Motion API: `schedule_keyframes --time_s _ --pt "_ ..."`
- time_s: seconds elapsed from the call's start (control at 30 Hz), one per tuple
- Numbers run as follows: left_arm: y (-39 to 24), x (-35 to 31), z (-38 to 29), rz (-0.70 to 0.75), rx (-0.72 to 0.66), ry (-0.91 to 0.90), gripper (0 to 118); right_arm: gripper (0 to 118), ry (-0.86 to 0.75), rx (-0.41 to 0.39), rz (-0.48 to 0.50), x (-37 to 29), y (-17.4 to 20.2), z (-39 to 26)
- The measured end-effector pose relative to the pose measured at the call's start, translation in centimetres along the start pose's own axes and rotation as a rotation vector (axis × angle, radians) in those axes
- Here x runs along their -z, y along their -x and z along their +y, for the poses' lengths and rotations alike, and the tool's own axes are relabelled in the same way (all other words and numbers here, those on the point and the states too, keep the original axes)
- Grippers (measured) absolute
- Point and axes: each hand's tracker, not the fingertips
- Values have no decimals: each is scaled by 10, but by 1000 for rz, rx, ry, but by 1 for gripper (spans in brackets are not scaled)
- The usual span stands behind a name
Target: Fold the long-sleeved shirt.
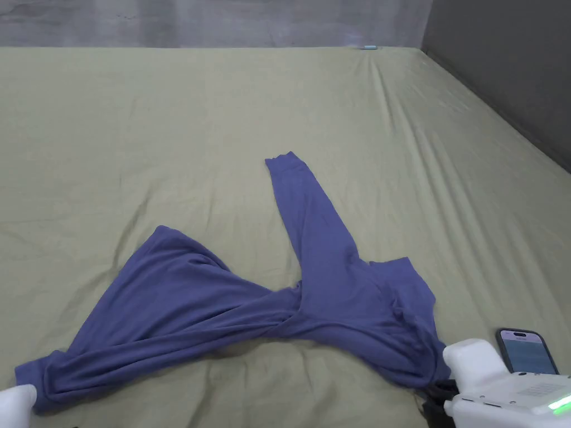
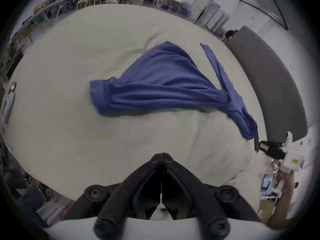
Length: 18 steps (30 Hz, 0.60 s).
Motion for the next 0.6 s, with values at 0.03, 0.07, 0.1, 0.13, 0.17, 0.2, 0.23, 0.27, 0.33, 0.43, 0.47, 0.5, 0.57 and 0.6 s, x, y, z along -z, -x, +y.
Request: schedule_keyframes --time_s 0.03,0.07,0.1,0.13,0.17,0.2,0.23,0.27,0.33,0.43,0.47,0.5,0.57,0.6 --pt "-1 -6 4 36 35 -20 0 0 3 3 19 5 1 4" --pt "-5 -3 9 47 47 -31 0 0 1 18 40 9 0 9" --pt "-9 0 16 60 62 -40 0 5 -12 54 74 14 -2 16" --pt "-13 -1 20 69 82 -49 0 32 -19 103 107 11 -7 32" --pt "-16 -3 22 70 89 -54 0 45 -28 150 124 16 -13 44" --pt "-18 -1 24 51 88 -55 0 45 -51 216 124 23 -20 60" --pt "-19 1 26 40 94 -57 0 84 -75 288 114 29 -28 79" --pt "-21 3 26 35 102 -54 0 110 -108 332 138 33 -37 95" --pt "-21 9 20 24 130 -41 0 111 -88 379 201 55 -53 131" --pt "-20 20 9 22 162 -9 0 111 -15 323 63 87 -61 176" --pt "-18 23 6 27 165 4 0 111 -18 316 27 99 -68 183" --pt "-15 26 4 35 161 13 0 110 12 354 -9 110 -78 190" --pt "-13 30 3 38 149 31 0 110 77 438 -33 122 -85 204" --pt "-11 29 5 37 144 29 0 110 63 448 21 128 -85 209"
